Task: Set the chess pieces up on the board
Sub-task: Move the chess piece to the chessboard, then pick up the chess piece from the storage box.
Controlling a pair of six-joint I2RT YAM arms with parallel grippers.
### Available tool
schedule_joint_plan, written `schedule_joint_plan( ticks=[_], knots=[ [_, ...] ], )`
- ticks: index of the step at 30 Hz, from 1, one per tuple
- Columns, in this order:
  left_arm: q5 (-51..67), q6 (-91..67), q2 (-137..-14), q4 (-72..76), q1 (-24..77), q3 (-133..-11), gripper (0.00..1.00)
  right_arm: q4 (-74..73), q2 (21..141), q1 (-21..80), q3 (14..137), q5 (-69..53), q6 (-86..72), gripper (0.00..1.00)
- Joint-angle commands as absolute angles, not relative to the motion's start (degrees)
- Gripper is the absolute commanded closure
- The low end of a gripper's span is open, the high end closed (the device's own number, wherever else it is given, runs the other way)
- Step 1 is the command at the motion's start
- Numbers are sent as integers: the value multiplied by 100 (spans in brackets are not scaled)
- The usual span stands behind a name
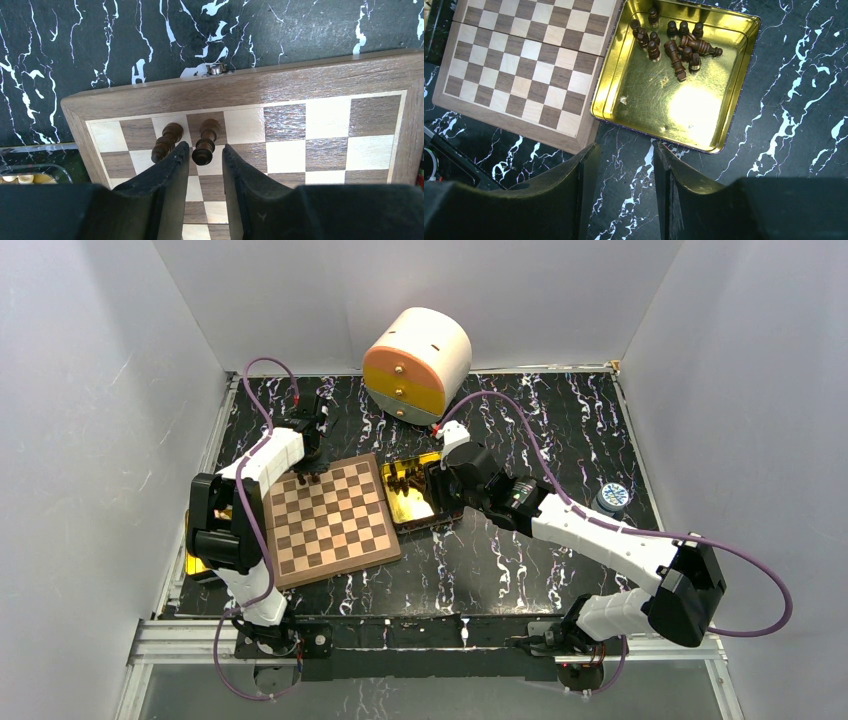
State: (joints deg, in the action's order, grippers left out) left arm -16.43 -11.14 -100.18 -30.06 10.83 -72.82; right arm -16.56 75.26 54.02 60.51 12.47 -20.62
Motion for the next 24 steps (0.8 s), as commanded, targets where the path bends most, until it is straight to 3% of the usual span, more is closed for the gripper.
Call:
schedule_joint_plan(
  ticks=[1, 6, 12, 15, 19, 22, 24],
  knots=[
    [-1866, -1143, -9758, -3110, 1054, -7479, 70, -1528, 7406, 5397, 6119, 1276, -2047, 47],
    [-1872, -1163, -9689, -3252, 1056, -7602, 68, -1546, 7461, 5401, 6134, 1255, -2056, 47],
    [-1672, -1266, -9362, -3480, 1054, -7907, 56, -1399, 7570, 5401, 6032, 1331, -2168, 47],
    [-992, -1383, -9106, -3413, 1054, -7878, 43, -1370, 7756, 5398, 6021, 1581, -2324, 48],
    [381, -1483, -8742, -3112, 1061, -7461, 35, -1304, 8132, 5339, 6196, 1592, -2325, 48],
    [665, -1510, -8449, -2919, 1059, -7061, 27, -1178, 8464, 5266, 6279, 1575, -2233, 48],
    [749, -1443, -8226, -2799, 1063, -6776, 15, -1075, 8703, 5171, 6363, 1436, -2150, 49]
  ],
)
